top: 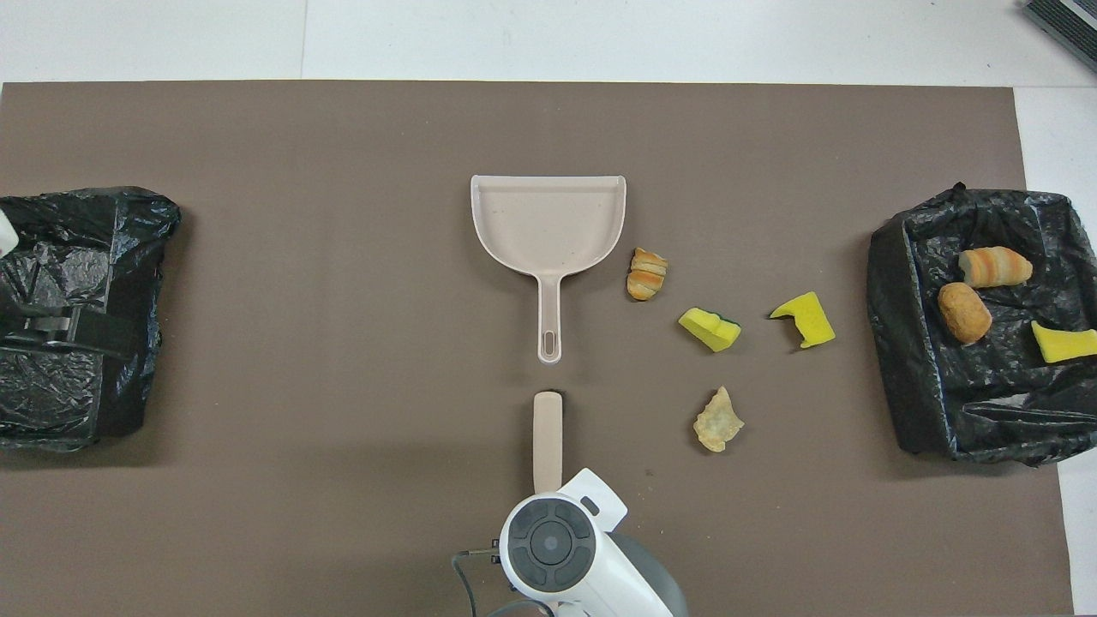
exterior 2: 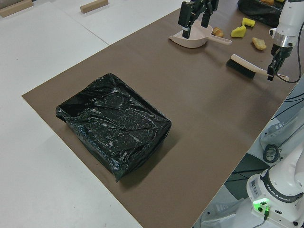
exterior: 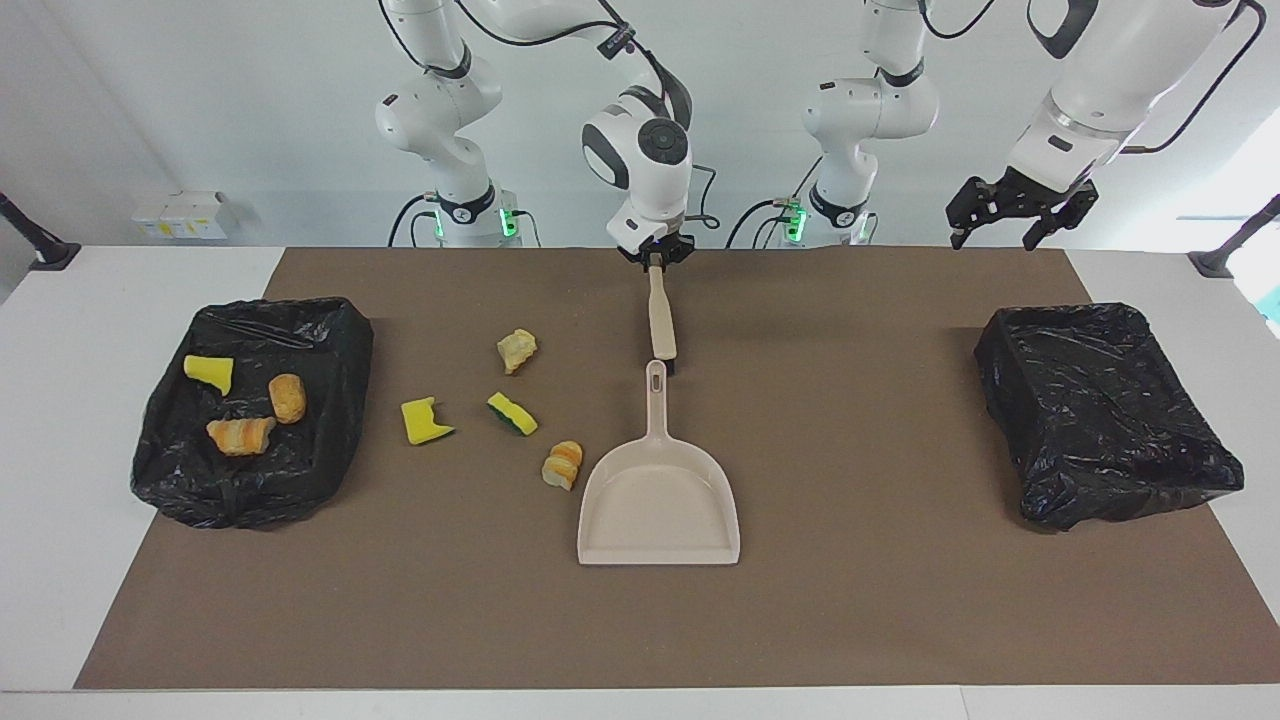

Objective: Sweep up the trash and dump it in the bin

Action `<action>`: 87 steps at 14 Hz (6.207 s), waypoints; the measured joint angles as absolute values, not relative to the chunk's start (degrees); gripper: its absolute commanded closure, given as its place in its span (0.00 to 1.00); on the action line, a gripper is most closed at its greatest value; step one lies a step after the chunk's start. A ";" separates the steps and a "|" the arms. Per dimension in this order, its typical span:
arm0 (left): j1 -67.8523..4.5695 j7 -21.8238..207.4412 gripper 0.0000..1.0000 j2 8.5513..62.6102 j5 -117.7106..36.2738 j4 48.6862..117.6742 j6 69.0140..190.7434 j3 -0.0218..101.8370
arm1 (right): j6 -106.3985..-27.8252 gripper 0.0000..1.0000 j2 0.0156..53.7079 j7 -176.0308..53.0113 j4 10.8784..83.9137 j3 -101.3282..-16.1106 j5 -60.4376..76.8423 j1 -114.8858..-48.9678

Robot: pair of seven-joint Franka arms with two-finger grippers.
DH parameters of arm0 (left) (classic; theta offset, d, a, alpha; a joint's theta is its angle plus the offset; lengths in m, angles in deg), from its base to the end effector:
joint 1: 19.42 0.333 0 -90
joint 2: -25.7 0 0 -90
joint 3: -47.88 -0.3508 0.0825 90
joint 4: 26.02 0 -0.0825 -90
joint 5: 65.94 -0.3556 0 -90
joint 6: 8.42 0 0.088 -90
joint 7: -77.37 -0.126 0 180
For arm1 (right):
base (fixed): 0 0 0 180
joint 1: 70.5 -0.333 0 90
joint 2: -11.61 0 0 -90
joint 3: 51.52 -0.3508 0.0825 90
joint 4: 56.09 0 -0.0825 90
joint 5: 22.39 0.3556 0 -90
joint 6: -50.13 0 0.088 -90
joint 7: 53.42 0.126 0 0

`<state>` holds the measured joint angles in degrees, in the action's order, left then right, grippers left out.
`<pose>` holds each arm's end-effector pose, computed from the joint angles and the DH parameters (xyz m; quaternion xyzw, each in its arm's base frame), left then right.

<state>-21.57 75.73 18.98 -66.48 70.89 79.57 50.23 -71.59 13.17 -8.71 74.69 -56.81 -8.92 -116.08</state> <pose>0.4784 -0.0378 0.6430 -0.9984 0.0533 0.0191 0.0076 0.2887 0.3772 0.3642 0.9911 -0.0173 -0.1320 0.0044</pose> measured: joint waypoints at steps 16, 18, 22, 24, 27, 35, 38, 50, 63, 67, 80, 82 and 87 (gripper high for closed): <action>-37.15 87.65 0.00 36.05 -63.55 65.24 103.75 53.37 | -46.81 1.00 5.71 -12.17 67.44 -55.39 -24.63 -97.46; -41.58 89.60 0.00 40.99 -63.55 65.19 106.66 53.44 | -46.17 1.00 5.99 -13.55 67.55 -55.33 -27.62 -94.08; -48.54 93.71 0.00 46.84 -63.55 65.09 112.84 53.56 | -46.10 1.00 6.42 -15.16 67.73 -55.32 -30.14 -90.60; -50.16 93.82 0.00 47.42 -63.55 65.26 112.88 53.56 | -46.10 1.00 6.53 -17.35 67.95 -55.36 -30.66 -88.06; -51.64 95.39 0.00 48.72 -63.54 65.57 113.33 53.56 | -47.24 1.00 6.65 -22.67 69.09 -55.33 -30.72 -84.11; -53.90 102.83 0.32 52.80 -63.54 65.84 114.93 53.57 | -58.55 1.00 6.88 -40.54 72.86 -55.41 -30.74 -76.51; -54.12 104.23 0.86 52.91 -63.00 66.10 114.70 53.57 | -62.53 1.00 7.67 -44.99 73.20 -55.35 -32.90 -72.05; -48.80 87.16 1.00 47.60 -62.46 66.59 107.04 52.01 | -67.74 1.00 13.98 -45.99 73.53 -56.32 -35.57 -75.72; -42.19 47.58 0.12 40.06 -73.61 80.46 104.44 51.77 | -61.50 1.00 15.24 -40.57 68.72 -56.29 -20.45 -88.54; -41.21 47.61 0.00 39.78 -73.59 81.78 105.57 51.78 | -56.81 1.00 15.23 -39.06 64.82 -56.27 -20.43 -88.40; -40.80 44.86 1.00 39.68 -73.23 85.05 112.49 51.90 | -57.09 1.00 15.18 -37.11 65.62 -56.18 -20.46 -88.16; -39.65 38.09 1.00 39.53 -73.30 84.62 112.60 51.83 | -55.72 1.00 14.61 -36.38 64.83 -56.20 -20.84 -88.15; -35.01 17.76 1.00 36.78 -75.00 84.17 111.05 51.64 | -50.74 1.00 12.23 -36.23 61.96 -55.65 -21.62 -86.67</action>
<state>-35.01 17.76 36.78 -75.00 84.17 111.05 51.64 -50.74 12.23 -36.23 61.96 -55.65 -21.62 -86.67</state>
